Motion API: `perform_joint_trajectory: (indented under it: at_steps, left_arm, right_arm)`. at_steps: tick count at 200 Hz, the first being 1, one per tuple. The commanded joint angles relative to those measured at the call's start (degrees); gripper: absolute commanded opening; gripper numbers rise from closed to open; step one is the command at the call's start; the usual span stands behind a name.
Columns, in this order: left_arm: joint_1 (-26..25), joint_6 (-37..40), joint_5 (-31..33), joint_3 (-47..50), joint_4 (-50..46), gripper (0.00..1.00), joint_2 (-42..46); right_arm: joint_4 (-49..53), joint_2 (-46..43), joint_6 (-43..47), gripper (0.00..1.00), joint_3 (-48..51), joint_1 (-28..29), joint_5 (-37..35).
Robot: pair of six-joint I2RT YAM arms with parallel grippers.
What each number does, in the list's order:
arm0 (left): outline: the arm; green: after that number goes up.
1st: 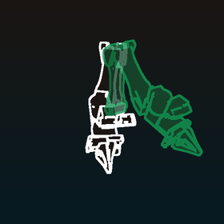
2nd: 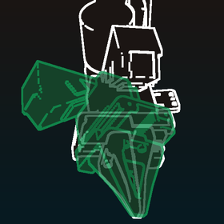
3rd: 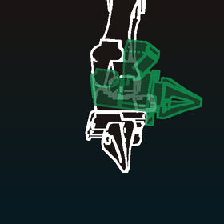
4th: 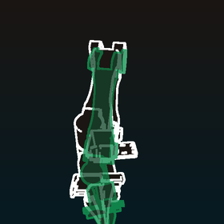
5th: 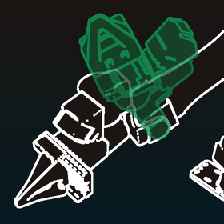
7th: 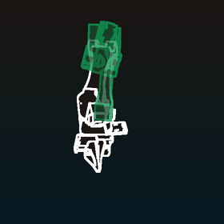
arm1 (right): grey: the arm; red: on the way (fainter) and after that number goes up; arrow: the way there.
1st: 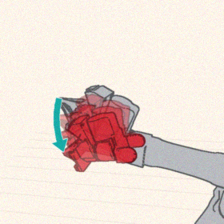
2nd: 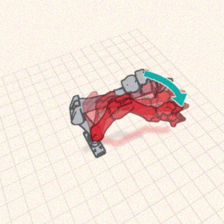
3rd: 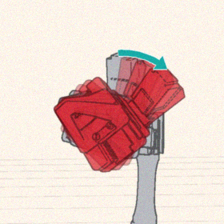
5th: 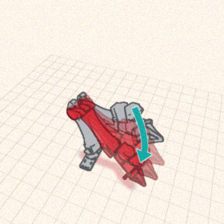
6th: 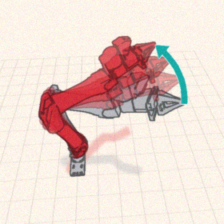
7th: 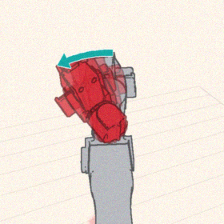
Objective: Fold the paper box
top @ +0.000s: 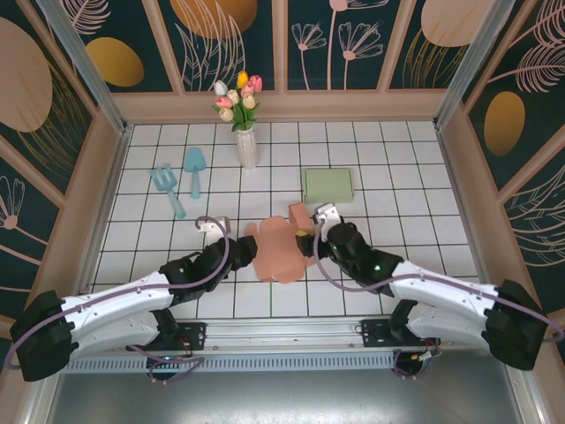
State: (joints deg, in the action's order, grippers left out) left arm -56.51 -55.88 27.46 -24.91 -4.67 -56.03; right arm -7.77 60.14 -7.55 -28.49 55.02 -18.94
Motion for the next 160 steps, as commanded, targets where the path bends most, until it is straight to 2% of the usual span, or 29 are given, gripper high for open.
perform_joint_trajectory:
  at_steps: [1,25,45,57,74,87,134,160]
  left_arm:
    - [0.4,-0.99,1.15,2.32,2.66,0.7,1.85]
    - [0.35,-1.22,1.2,3.97,3.49,0.72,3.5]
    - [0.35,-1.25,0.37,4.6,4.11,0.72,3.65]
    - [0.38,-1.25,-0.3,4.84,4.54,0.72,3.41]
    - [0.36,-1.48,-0.83,5.18,5.59,0.72,2.58]
    - [0.36,-1.77,-1.17,5.08,6.45,0.72,1.48]
    - [0.35,-2.69,-4.6,2.83,11.43,0.72,-2.77]
    - [0.27,-3.27,-5.78,2.06,13.53,0.72,-5.02]
  right_arm:
    - [1.56,5.37,-0.04,0.78,-3.85,0.38,0.95]
    - [1.32,7.98,-1.55,0.76,-4.64,-0.19,1.39]
    - [0.56,7.56,-3.5,0.71,-4.26,-2.73,5.21]
    - [-0.32,6.9,-5.01,0.65,-3.58,-5.18,8.59]
    - [-2.75,5.37,-6.9,0.5,-1.32,-9.04,14.67]
    - [-4.03,4.45,-8.37,0.44,0.35,-12.15,17.83]
    - [-6.1,0.36,-12.64,0.42,5.0,-19.37,25.72]
    - [-6.25,-1.09,-12.3,0.43,6.17,-20.77,25.79]
